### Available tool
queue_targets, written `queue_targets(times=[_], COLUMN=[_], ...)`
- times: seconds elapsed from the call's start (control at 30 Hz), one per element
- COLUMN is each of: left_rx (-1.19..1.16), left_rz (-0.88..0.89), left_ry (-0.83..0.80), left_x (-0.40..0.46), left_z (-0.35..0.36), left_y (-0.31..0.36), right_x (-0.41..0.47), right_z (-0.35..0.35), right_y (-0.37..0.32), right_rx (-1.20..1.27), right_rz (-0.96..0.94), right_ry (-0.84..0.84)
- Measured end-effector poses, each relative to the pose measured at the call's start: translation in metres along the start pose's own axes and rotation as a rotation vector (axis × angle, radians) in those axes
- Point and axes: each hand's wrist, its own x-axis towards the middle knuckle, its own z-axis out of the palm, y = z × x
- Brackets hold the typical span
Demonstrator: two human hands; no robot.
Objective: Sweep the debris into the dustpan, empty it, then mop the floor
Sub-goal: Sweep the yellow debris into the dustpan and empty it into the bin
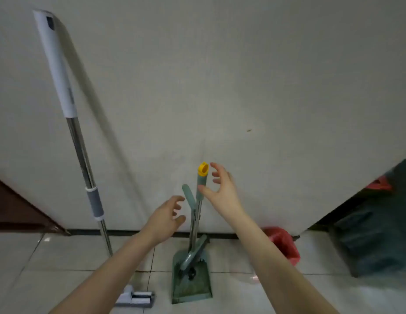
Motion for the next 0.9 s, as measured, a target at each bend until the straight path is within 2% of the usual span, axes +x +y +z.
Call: queue_targets(times=[0.1,0.3,0.37,0.5,0.6,0.7,0.77,0.9], left_rx=[0.111,0.237,0.306,0.544,0.734,0.948,1.057,1.052], left_rz=[0.059,0.213,0.296,0.543,0.733,0.845,1.02,1.231], left_ry=[-0.021,-0.289,-0.344,-0.498,-0.552,-0.608,-0.641,-0.671], left_x=[0.044,0.098,0.107,0.12,0.123,0.122,0.115,0.092], left_z=[0.005,0.025,0.033,0.055,0.077,0.098,0.113,0.15], left_y=[0.007,-0.006,-0.01,-0.016,-0.023,-0.022,-0.009,0.007], right_x=[0.025,0.035,0.026,0.0,-0.024,-0.051,-0.072,-0.107], right_z=[0.007,0.004,-0.003,-0.028,-0.046,-0.06,-0.069,-0.077], right_y=[-0.012,-0.014,-0.019,-0.033,-0.042,-0.05,-0.056,-0.06], right_rx=[-0.048,-0.232,-0.306,-0.439,-0.571,-0.68,-0.792,-1.05], right_rz=[-0.11,-0.194,-0.169,-0.005,0.135,0.254,0.347,0.631], right_ry=[-0.023,-0.02,-0.016,-0.012,-0.044,-0.036,-0.024,-0.115])
